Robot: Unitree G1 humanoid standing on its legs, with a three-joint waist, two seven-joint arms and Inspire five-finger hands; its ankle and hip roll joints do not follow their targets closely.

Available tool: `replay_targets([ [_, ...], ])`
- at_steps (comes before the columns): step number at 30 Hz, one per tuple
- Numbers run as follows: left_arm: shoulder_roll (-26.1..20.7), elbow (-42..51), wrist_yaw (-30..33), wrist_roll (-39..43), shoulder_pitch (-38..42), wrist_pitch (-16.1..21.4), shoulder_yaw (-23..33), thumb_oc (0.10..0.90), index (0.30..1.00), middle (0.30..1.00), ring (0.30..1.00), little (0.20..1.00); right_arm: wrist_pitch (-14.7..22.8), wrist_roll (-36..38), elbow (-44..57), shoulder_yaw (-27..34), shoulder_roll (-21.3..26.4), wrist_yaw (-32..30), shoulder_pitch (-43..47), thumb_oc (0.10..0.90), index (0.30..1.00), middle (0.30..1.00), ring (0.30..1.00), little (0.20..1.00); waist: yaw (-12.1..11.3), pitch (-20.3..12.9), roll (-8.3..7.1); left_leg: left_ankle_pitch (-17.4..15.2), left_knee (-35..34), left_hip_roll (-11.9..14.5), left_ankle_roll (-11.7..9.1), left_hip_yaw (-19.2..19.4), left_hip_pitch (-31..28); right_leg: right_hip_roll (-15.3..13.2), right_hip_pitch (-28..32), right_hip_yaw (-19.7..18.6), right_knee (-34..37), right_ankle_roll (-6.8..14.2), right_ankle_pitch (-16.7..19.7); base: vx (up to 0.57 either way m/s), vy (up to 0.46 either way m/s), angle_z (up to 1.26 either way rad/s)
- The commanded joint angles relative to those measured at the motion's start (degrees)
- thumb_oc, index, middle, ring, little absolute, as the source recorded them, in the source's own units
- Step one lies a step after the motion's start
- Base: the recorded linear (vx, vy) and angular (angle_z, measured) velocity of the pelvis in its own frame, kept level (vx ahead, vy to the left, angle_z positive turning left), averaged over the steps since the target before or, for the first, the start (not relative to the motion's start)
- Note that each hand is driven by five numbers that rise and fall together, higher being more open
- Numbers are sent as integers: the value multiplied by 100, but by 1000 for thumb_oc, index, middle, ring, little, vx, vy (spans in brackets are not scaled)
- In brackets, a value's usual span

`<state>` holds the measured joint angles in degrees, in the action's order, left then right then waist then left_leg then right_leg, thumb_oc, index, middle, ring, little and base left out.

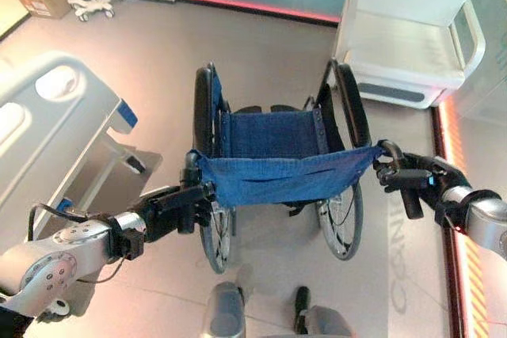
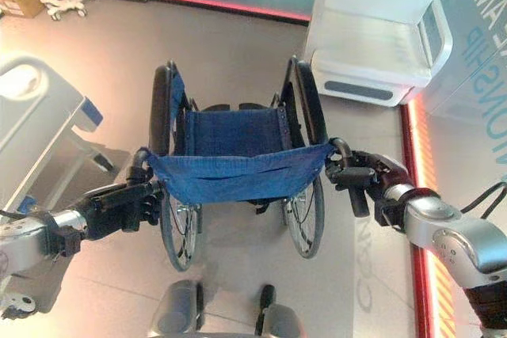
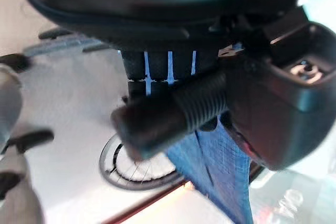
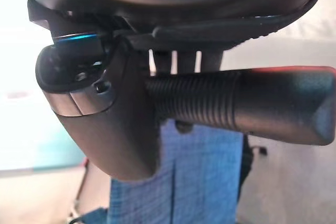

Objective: Push the wheelchair next to the bed

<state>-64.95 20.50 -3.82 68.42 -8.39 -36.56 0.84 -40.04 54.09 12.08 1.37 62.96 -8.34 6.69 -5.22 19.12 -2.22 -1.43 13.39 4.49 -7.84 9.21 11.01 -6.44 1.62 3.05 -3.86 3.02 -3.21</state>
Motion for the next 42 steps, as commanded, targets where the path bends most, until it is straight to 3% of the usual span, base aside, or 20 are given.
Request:
replay_targets([
  [1,70,-356,195,-137,-28,764,1157,400,300,300,300,300,140,-89,482,-525,320,888,-266,400,300,300,300,300,-41,-352,318,1911,-517,89,10,-179,477,916,857,648,-145,-107,-336,394,121,-53],
  [3,133,-368,189,-201,-224,886,1281,400,300,300,300,300,179,-248,521,-542,324,1102,-287,400,300,300,300,300,-199,-344,389,2146,-1069,64,-48,-431,502,993,1214,448,-142,-98,-540,520,183,-78],
  [7,114,-481,173,-175,-184,1004,1338,400,300,300,300,300,310,-266,494,-602,362,1251,-119,400,300,300,300,300,-292,-408,309,1504,-757,-80,182,-358,501,883,1326,438,-314,-34,-810,332,149,-75],
  [10,114,-599,60,-248,-165,942,1446,400,300,300,300,300,373,-338,491,-436,265,1411,-165,400,300,300,300,300,-409,-540,164,885,-391,-315,480,-177,538,785,1454,541,-734,111,-1043,376,178,-15],
  [12,98,-599,-33,-245,-238,897,1602,400,300,300,300,300,348,-396,593,-310,207,1471,-246,400,300,300,300,300,-484,-690,15,727,-504,-588,695,-207,326,594,1223,706,-1654,468,-496,450,248,3],
  [16,102,-657,-161,-228,-313,791,1857,400,300,300,300,300,383,-409,559,-396,173,1493,-28,400,300,300,300,300,-594,-842,57,459,-487,-813,949,-412,62,392,500,756,-3230,814,305,305,191,-5],
  [17,110,-683,-192,-246,-332,770,1895,400,300,300,300,300,397,-430,513,-472,144,1497,59,400,300,300,300,300,-603,-847,55,407,-449,-858,982,-435,34,362,413,748,-3289,818,352,374,142,11],
  [20,24,-758,-366,-287,-446,796,2021,400,300,300,300,300,369,-443,388,-687,148,1431,421,400,300,300,300,300,-632,-831,50,293,-258,-1048,1014,-472,87,416,297,863,-2567,603,80,255,6,-2],
  [21,-36,-820,-442,-259,-385,849,2033,400,300,300,300,300,354,-440,258,-773,187,1415,662,400,300,300,300,300,-632,-784,82,208,-91,-1072,951,-533,107,319,167,986,-1830,441,-141,235,-52,-16],
  [23,-77,-848,-453,-216,-307,906,2050,400,300,300,300,300,393,-450,131,-803,240,1451,860,400,300,300,300,300,-586,-683,139,108,24,-1034,879,-625,29,207,-4,1052,-1274,326,-229,229,-114,-53],
  [24,-128,-848,-352,-93,-180,979,2006,400,300,300,300,300,506,-480,17,-819,344,1516,1016,400,300,300,300,300,-464,-535,170,-68,153,-1031,843,-740,-125,40,-252,982,-757,347,-16,295,-187,-47],
  [26,-170,-830,-240,2,-85,1039,1955,400,300,300,300,300,614,-499,-35,-834,438,1554,1091,400,300,300,300,300,-307,-429,145,-290,212,-1062,861,-820,-323,-220,-591,758,-375,563,500,299,-186,34],
  [28,-268,-808,-164,46,-75,1060,1968,400,300,300,300,300,568,-485,129,-741,549,1548,1083,400,300,300,300,300,-101,-314,50,-801,349,-1028,893,-960,-671,-665,-1132,430,175,884,1282,490,-299,82],
  [31,-278,-860,-167,-54,-16,984,1973,400,300,300,300,300,348,-389,314,-561,643,1563,1118,400,300,300,300,300,-3,-262,-9,-1233,573,-910,889,-1126,-954,-824,-1352,317,327,964,1480,481,-253,46],
  [33,-281,-922,-247,-94,17,874,2046,400,300,300,300,300,157,-114,328,-559,861,1594,1401,400,300,300,300,300,12,-343,-88,-1500,887,-771,884,-1106,-1076,-758,-1346,388,20,969,1271,632,-304,81],
  [35,-248,-887,-276,-53,-105,840,2153,400,300,300,300,300,41,57,305,-557,1012,1661,1530,400,300,300,300,300,21,-480,-102,-1443,1046,-689,851,-1135,-1170,-607,-1342,451,-174,926,1142,481,-193,70],
  [36,-201,-820,-302,-27,-213,780,2249,400,300,300,300,300,-20,130,255,-567,1109,1731,1575,400,300,300,300,300,39,-601,-103,-1257,1165,-613,777,-1172,-1269,-467,-1344,471,-340,827,1054,470,-162,90],
  [38,-106,-712,-279,5,-384,718,2368,400,300,300,300,300,-64,94,174,-636,1212,1899,1657,400,300,300,300,300,39,-763,-77,-713,1486,-449,591,-1148,-1339,-322,-1265,623,-395,645,934,494,-191,74],
  [39,0,-633,-250,-6,-488,737,2389,400,300,300,300,300,-85,61,155,-841,1271,1950,1855,400,300,300,300,300,61,-880,-66,-63,2163,-317,440,-1100,-1197,-148,-1096,790,-346,383,756,450,-221,32],
  [42,91,-537,-298,43,-621,714,2505,400,300,300,300,300,-72,29,137,-918,1360,2036,1960,400,300,300,300,300,6,-917,-112,389,3377,-553,353,-1174,-647,25,-870,866,-340,85,513,370,-205,25],
])
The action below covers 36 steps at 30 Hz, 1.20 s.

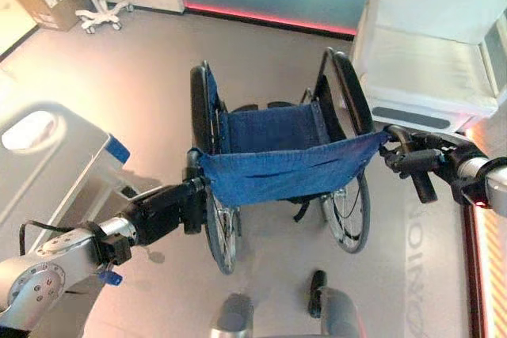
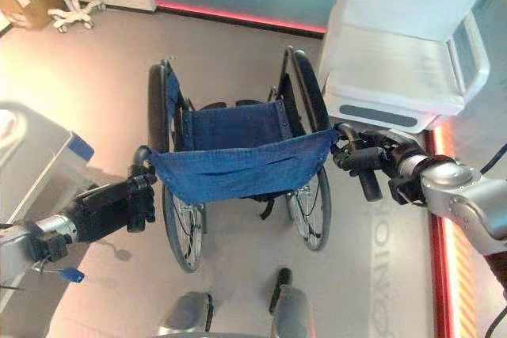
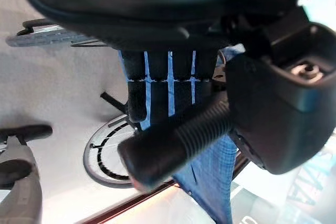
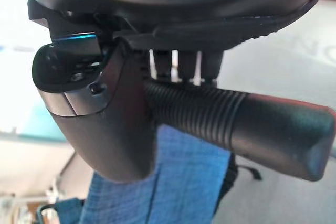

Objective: Push the wheelchair next to the bed

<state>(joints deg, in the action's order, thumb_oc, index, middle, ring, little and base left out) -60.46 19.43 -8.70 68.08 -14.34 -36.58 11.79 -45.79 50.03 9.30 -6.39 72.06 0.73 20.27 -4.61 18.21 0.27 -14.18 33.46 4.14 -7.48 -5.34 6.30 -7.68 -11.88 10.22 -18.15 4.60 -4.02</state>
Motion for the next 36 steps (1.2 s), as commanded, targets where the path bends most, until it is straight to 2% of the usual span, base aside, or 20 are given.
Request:
replay_targets([
  [1,-280,-409,116,30,-17,670,1426,400,300,300,300,300,437,462,453,-155,433,1086,651,400,300,300,300,300,-112,-770,-403,1688,1720,-684,355,299,304,238,639,156,1101,-158,540,347,-163,-17],
  [3,-206,-363,106,-37,-29,636,1417,400,300,300,300,300,404,438,525,-143,399,1059,612,400,300,300,300,300,-198,-676,-402,1505,1581,-879,463,298,625,357,777,117,1122,-152,516,359,-109,-12],
  [6,-207,-347,170,18,-112,672,1470,400,300,300,300,300,392,294,695,-239,329,1084,635,400,300,300,300,300,-323,-553,-354,1595,166,-810,515,487,602,646,1094,-8,1172,-105,377,379,-40,-1],
  [7,-194,-431,175,32,-46,721,1390,400,300,300,300,300,423,164,653,-394,192,1087,758,400,300,300,300,300,-419,-515,-287,1820,-839,-688,485,614,677,825,1339,-47,1250,-131,234,534,-12,7],
  [9,-126,-486,158,-76,29,754,1258,400,300,300,300,300,476,31,570,-571,29,1071,880,400,300,300,300,300,-553,-479,-189,2232,-1724,-597,351,724,868,1038,1592,-80,1291,-184,67,547,2,11],
  [10,5,-456,161,-264,29,833,1108,400,300,300,300,300,572,-125,516,-694,-111,1058,877,400,300,300,300,300,-661,-452,-99,2598,-2463,-492,263,969,1080,1225,1844,-92,1315,-243,-72,582,-5,-9],
  [12,152,-385,188,-476,-13,976,955,400,300,300,300,300,727,-354,533,-725,-274,1055,690,400,300,300,300,300,-786,-401,-45,2990,-3089,-450,180,1247,1224,1423,2227,-166,1295,-325,-343,560,-2,-36],
  [13,176,-369,194,-498,-19,1010,931,400,300,300,300,300,767,-420,543,-722,-320,1063,640,400,300,300,300,300,-814,-393,-40,3024,-3192,-455,174,1296,1246,1456,2296,-184,1274,-341,-410,470,7,-51],
  [17,184,-354,366,-479,148,1025,937,400,300,300,300,300,910,-928,443,-956,-799,1193,673,400,300,300,300,300,-991,-471,-117,2660,-3208,-672,390,1348,1145,1526,2540,-252,883,-298,-902,538,54,-57],
  [20,40,-484,553,-282,194,888,1118,400,300,300,300,300,1128,-1076,391,-1039,-960,1412,687,400,300,300,300,300,-1177,-631,-343,2240,-2754,-879,687,1253,1130,1473,2642,-208,306,-77,-698,423,33,-28],
  [22,51,-627,552,-407,258,823,1174,400,300,300,300,300,1168,-1026,440,-1098,-1085,1322,742,400,300,300,300,300,-1281,-703,-550,1968,-2612,-1054,936,1350,1037,1340,2545,7,-543,311,-40,457,51,-55],
  [24,88,-712,403,-587,257,861,1241,400,300,300,300,300,1152,-852,466,-1174,-1152,1097,894,400,300,300,300,300,-1395,-810,-664,1842,-2584,-1182,1070,1202,928,1470,2190,-154,-1494,818,1117,427,56,20],
  [26,113,-721,379,-619,246,890,1269,400,300,300,300,300,1109,-830,478,-1232,-1219,995,979,400,300,300,300,300,-1377,-852,-663,1770,-2540,-1225,1092,1068,865,1534,1916,-314,-1788,877,1341,363,40,33],
  [28,70,-696,305,-522,200,919,1332,400,300,300,300,300,1037,-1024,502,-1167,-1302,989,933,400,300,300,300,300,-1273,-846,-632,1629,-2290,-1335,1115,969,858,1134,1720,-214,-1415,690,790,399,45,40],
  [29,66,-695,307,-514,194,925,1336,400,300,300,300,300,1032,-1042,507,-1162,-1298,1003,929,400,300,300,300,300,-1275,-862,-609,1634,-2276,-1312,1107,962,878,1139,1704,-210,-1359,668,779,331,-2,44],
  [30,-27,-712,286,-377,188,959,1378,400,300,300,300,300,1016,-1118,533,-1091,-1228,1048,926,400,300,300,300,300,-1216,-819,-537,1547,-2031,-1298,1056,866,908,906,1612,-140,-714,423,306,225,-24,29],
  [32,-89,-745,263,-301,216,999,1377,400,300,300,300,300,1078,-1169,469,-1018,-1148,1122,934,400,300,300,300,300,-1151,-747,-471,1578,-1739,-1252,948,763,963,833,1571,-91,-204,248,-50,278,-113,-12],
  [33,-113,-788,208,-262,255,1102,1337,400,300,300,300,300,1220,-1183,330,-997,-987,1199,1032,400,300,300,300,300,-1108,-621,-418,1632,-1297,-1212,830,620,1000,592,1460,-42,544,101,-184,309,-217,-15],
  [35,-145,-818,187,-242,300,1246,1279,400,300,300,300,300,1365,-1053,197,-1108,-765,1138,1321,400,300,300,300,300,-990,-482,-386,1251,-1111,-1162,789,428,726,168,1057,-13,1029,291,254,275,-229,8],
  [36,-146,-820,205,-231,300,1261,1279,400,300,300,300,300,1392,-1029,179,-1147,-740,1131,1377,400,300,300,300,300,-963,-456,-365,1180,-1079,-1150,788,404,677,139,1041,-8,1052,320,292,263,-236,43],
])
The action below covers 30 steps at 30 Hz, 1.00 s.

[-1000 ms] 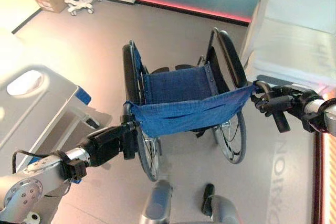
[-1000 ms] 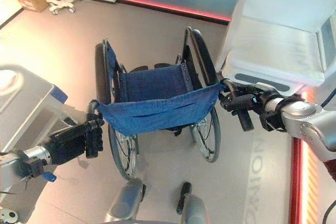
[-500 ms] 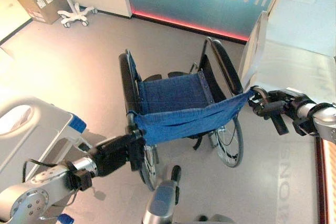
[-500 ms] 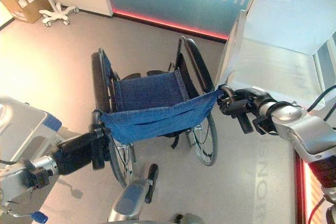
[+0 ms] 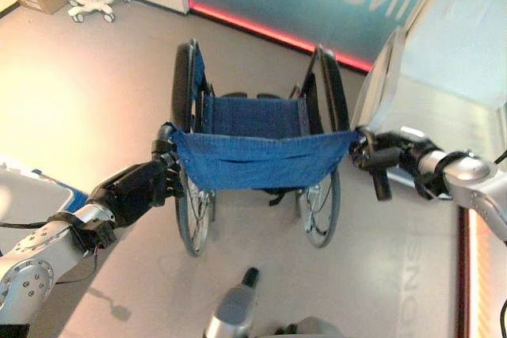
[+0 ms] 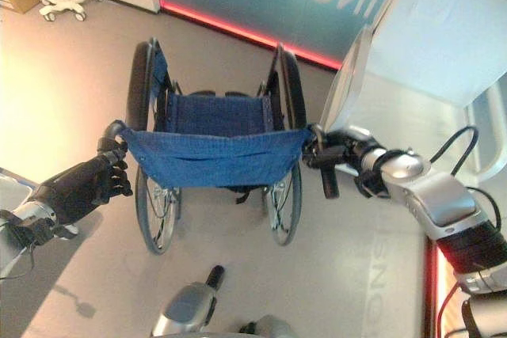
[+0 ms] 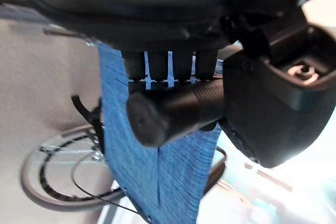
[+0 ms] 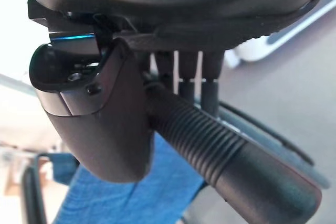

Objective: Push the wheelchair next to the bed

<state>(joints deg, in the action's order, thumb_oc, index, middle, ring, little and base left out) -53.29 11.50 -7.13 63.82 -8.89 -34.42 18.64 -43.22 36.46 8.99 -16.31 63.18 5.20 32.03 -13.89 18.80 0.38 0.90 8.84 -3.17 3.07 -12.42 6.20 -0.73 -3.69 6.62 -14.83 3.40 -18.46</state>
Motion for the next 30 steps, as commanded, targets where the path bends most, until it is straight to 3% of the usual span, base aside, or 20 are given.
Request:
replay_targets([
  [1,-920,-50,17,215,-255,1094,611,400,300,300,300,300,1135,469,238,-220,239,596,336,400,300,300,300,300,23,-463,-421,-643,1404,-410,-251,1055,522,-845,-45,270,940,585,2123,303,-286,52],
  [2,-981,-71,-31,229,-310,1128,669,400,300,300,300,300,1056,644,314,-256,313,510,498,400,300,300,300,300,64,-412,-446,-926,1392,-310,-251,978,321,-1011,-259,211,950,704,2372,564,-530,79],
  [3,-1051,-107,-123,215,-336,1128,722,400,300,300,300,300,873,913,466,-304,410,343,728,400,300,300,300,300,80,-367,-571,-1279,1540,-247,-270,810,124,-1313,-502,77,1251,851,2753,529,-471,59],
  [5,-1101,-85,-177,205,-398,1081,807,400,300,300,300,300,666,1189,595,-319,502,237,924,400,300,300,300,300,84,-356,-612,-1439,1628,-118,-315,620,-52,-1356,-573,36,1235,911,2863,489,-367,72],
  [8,-1044,49,-378,146,-615,984,985,400,300,300,300,300,444,1568,586,-535,731,246,1404,400,300,300,300,300,22,-462,-703,-1358,1784,52,-337,463,-178,-1179,-436,150,1061,973,2635,499,-291,59],
  [10,-905,316,-444,38,-816,934,1011,400,300,300,300,300,358,1693,467,-694,784,313,1640,400,300,300,300,300,-29,-573,-767,-1074,1947,204,-448,397,-242,-1010,-385,320,851,837,2420,552,-301,110],
  [11,-766,610,-433,-19,-988,897,1020,400,300,300,300,300,382,1751,393,-851,841,330,1767,400,300,300,300,300,-79,-607,-814,-665,2270,318,-546,394,-210,-863,-287,506,805,621,2258,504,-309,108],
  [13,-660,769,-440,-79,-1095,874,1042,400,300,300,300,300,366,1759,392,-979,855,320,1879,400,300,300,300,300,-101,-624,-829,-401,2532,355,-594,401,-162,-780,-194,627,828,493,2193,349,-249,76],
  [14,-560,904,-468,-110,-1227,911,1053,400,300,300,300,300,385,1757,429,-1186,915,318,2032,400,300,300,300,300,-117,-634,-830,23,3142,384,-647,439,-22,-616,-69,690,837,257,2046,327,-246,71],
  [15,-545,927,-471,-107,-1252,921,1062,400,300,300,300,300,404,1751,428,-1230,928,332,2066,400,300,300,300,300,-112,-642,-833,79,3235,373,-651,437,19,-593,-57,702,835,221,2021,352,-282,56],
  [16,-503,960,-514,-96,-1285,940,1069,400,300,300,300,300,422,1706,442,-1355,898,319,2151,400,300,300,300,300,-154,-604,-867,233,3833,230,-631,528,212,-533,46,746,837,77,1932,260,-221,11],
  [19,-400,955,-597,-207,-1226,871,1045,400,300,300,300,300,467,1575,458,-1449,753,316,2187,400,300,300,300,300,-209,-512,-842,176,4615,-32,-548,684,725,-333,247,845,841,-73,1857,277,-215,-6],
  [21,-416,931,-522,-196,-1177,847,1016,400,300,300,300,300,472,1529,520,-1429,687,277,2128,400,300,300,300,300,-259,-471,-811,63,4277,-117,-494,746,750,-239,333,864,862,-57,1840,285,-147,29],
  [24,-467,823,-315,-45,-999,784,965,400,300,300,300,300,417,1314,560,-1475,407,230,2179,400,300,300,300,300,-330,-472,-756,32,2662,-45,-489,1000,607,-39,500,989,923,-13,1764,326,-110,28],
  [26,-456,687,-274,-80,-783,814,776,400,300,300,300,300,395,1097,346,-1552,74,161,2345,400,300,300,300,300,-496,-460,-641,383,1115,35,-630,1382,655,210,847,1167,1062,-31,1576,383,-108,16],
  [30,-291,687,-162,-349,-616,869,472,400,300,300,300,300,378,790,152,-1548,-269,147,2327,400,300,300,300,300,-650,-457,-487,958,-241,94,-827,2340,1064,628,1517,1320,1170,-112,1136,455,-107,-2],
])
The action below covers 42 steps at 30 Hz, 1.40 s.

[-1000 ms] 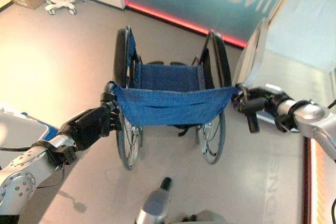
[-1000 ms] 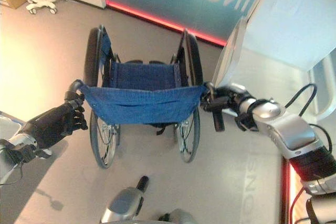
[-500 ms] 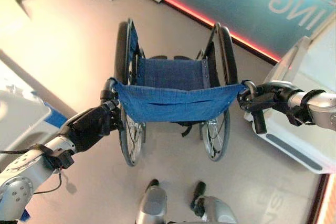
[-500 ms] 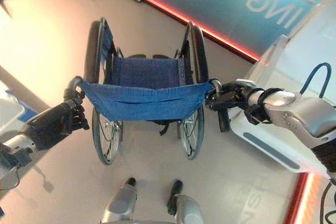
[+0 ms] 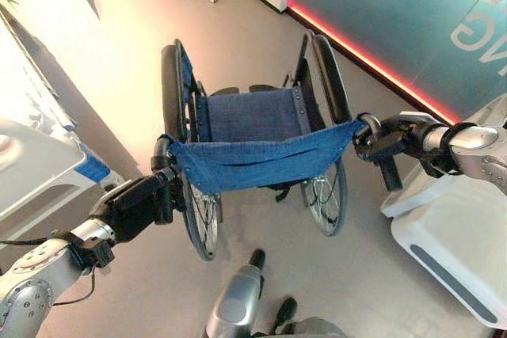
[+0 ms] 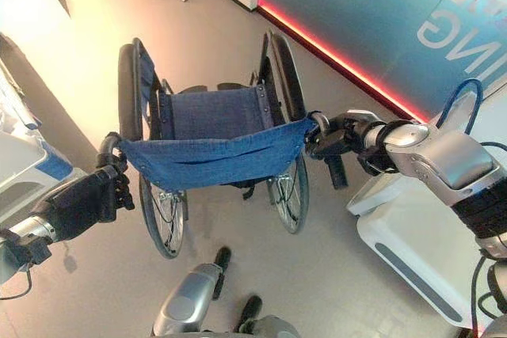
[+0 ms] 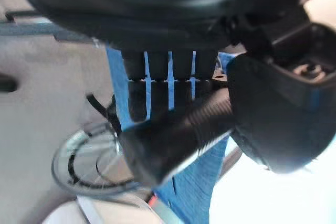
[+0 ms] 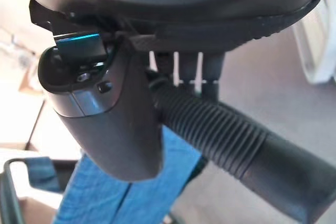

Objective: Push the wheelchair next to the bed

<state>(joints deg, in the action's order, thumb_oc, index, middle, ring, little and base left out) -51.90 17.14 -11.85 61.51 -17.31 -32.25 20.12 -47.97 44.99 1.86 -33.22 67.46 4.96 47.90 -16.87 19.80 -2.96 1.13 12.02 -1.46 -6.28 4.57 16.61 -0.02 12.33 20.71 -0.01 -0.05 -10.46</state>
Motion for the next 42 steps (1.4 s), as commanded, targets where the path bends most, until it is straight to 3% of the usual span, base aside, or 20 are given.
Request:
replay_targets([
  [1,-402,106,324,-190,274,691,247,400,300,300,300,300,888,-172,833,173,-756,194,653,400,300,300,300,300,-361,-574,-119,1101,-801,-71,110,943,87,670,68,-35,-321,191,233,445,-68,10],
  [3,-399,51,326,-263,356,754,169,400,300,300,300,300,946,-394,813,279,-857,274,467,400,300,300,300,300,-423,-595,-98,1265,-1096,-267,114,1123,132,794,254,-25,-392,169,59,532,-38,15],
  [4,-435,-68,281,-276,444,720,235,400,300,300,300,300,1027,-672,705,323,-1081,397,371,400,300,300,300,300,-461,-679,-125,925,-1180,-429,350,1130,-43,836,233,-33,-630,175,-138,537,-9,9],
  [7,-573,-192,343,-104,498,613,381,400,300,300,300,300,1121,-781,549,284,-1261,511,440,400,300,300,300,300,-624,-784,-271,561,-1024,-701,672,810,-138,803,320,-118,-1126,316,-21,480,-16,21],
  [9,-627,-324,320,-120,522,496,501,400,300,300,300,300,1284,-738,365,223,-1336,547,538,400,300,300,300,300,-745,-843,-416,311,-935,-830,983,695,-211,709,249,-105,-2021,693,533,432,-2,-19],
  [10,-644,-417,277,-223,569,485,519,400,300,300,300,300,1344,-738,276,202,-1379,551,605,400,300,300,300,300,-796,-883,-441,329,-917,-777,1085,742,-258,737,71,-31,-2550,971,1116,324,3,-31],
  [11,-686,-459,256,-254,613,461,521,400,300,300,300,300,1379,-717,221,195,-1378,570,653,400,300,300,300,300,-809,-897,-502,286,-909,-825,1131,666,-320,752,-29,-81,-2936,1253,1507,269,-9,-20],
  [12,-700,-470,249,-257,629,454,519,400,300,300,300,300,1382,-700,208,190,-1373,568,671,400,300,300,300,300,-814,-901,-521,274,-894,-835,1141,640,-327,771,-55,-109,-3038,1328,1637,305,-15,10],
  [13,-741,-489,277,-230,699,439,486,400,300,300,300,300,1409,-615,176,128,-1325,540,757,400,300,300,300,300,-822,-932,-538,232,-789,-793,1155,531,-336,911,-261,-273,-3416,1505,2208,331,-43,26],
  [14,-761,-501,305,-210,776,414,450,400,300,300,300,300,1442,-612,162,106,-1314,550,787,400,300,300,300,300,-725,-893,-552,185,-675,-810,1137,412,-387,870,-478,-454,-3658,1505,2303,404,-34,33],
  [17,-891,-484,343,-98,944,308,349,400,300,300,300,300,1415,-734,172,237,-1254,675,704,400,300,300,300,300,-557,-837,-527,140,-306,-858,1038,222,-306,440,-504,-623,-3058,1328,1666,352,-9,18],
  [19,-1098,-496,352,164,985,324,348,400,300,300,300,300,1426,-745,197,268,-1024,780,708,400,300,300,300,300,-443,-781,-401,36,285,-777,869,-32,-131,-61,-453,-600,-1875,892,830,302,-112,39],
  [21,-1153,-500,385,283,968,407,357,400,300,300,300,300,1495,-765,165,245,-929,818,748,400,300,300,300,300,-378,-682,-275,-49,631,-670,772,-305,-147,-332,-592,-577,-1109,719,604,260,-193,67],
  [24,-1219,-493,368,328,940,584,326,400,300,300,300,300,1489,-569,265,165,-746,615,880,400,300,300,300,300,-196,-545,-171,-525,608,-535,733,-781,-644,-825,-1191,-768,-619,900,1149,304,-295,60],
  [26,-1323,-504,367,336,913,703,327,400,300,300,300,300,1306,-168,577,130,-568,292,1065,400,300,300,300,300,-91,-448,-295,-1111,629,-385,688,-1124,-1058,-1434,-1687,-1013,-45,1186,2066,530,-522,64],
  [27,-1350,-521,345,274,920,696,350,400,300,300,300,300,1173,44,705,134,-529,134,1163,400,300,300,300,300,-79,-432,-339,-1270,643,-252,634,-1250,-1204,-1505,-1800,-1072,45,1243,2192,660,-592,86],
  [33,-1010,-354,202,-77,479,689,539,400,300,300,300,300,793,916,880,-142,-74,119,1815,400,300,300,300,300,-46,-654,-668,-1206,1107,224,433,-1439,-1412,-1095,-1717,-927,-459,1227,1676,517,-306,108],
  [37,-708,-166,416,-118,296,607,511,400,300,300,300,300,884,896,746,-505,-55,309,2030,400,300,300,300,300,-9,-763,-766,-340,2230,465,303,-1286,-1087,-684,-1568,-663,-565,747,1292,409,-299,43],
  [38,-645,-95,471,-58,196,646,514,400,300,300,300,300,951,791,735,-649,-39,373,2058,400,300,300,300,300,-7,-749,-789,8,3015,407,321,-1194,-808,-562,-1462,-576,-530,566,1216,327,-291,16],
  [42,-510,-100,448,-45,154,658,543,400,300,300,300,300,1047,654,762,-638,-127,437,1919,400,300,300,300,300,-44,-657,-753,170,4104,37,392,-1077,-268,-336,-1293,-494,-534,316,1093,252,-180,21],
])
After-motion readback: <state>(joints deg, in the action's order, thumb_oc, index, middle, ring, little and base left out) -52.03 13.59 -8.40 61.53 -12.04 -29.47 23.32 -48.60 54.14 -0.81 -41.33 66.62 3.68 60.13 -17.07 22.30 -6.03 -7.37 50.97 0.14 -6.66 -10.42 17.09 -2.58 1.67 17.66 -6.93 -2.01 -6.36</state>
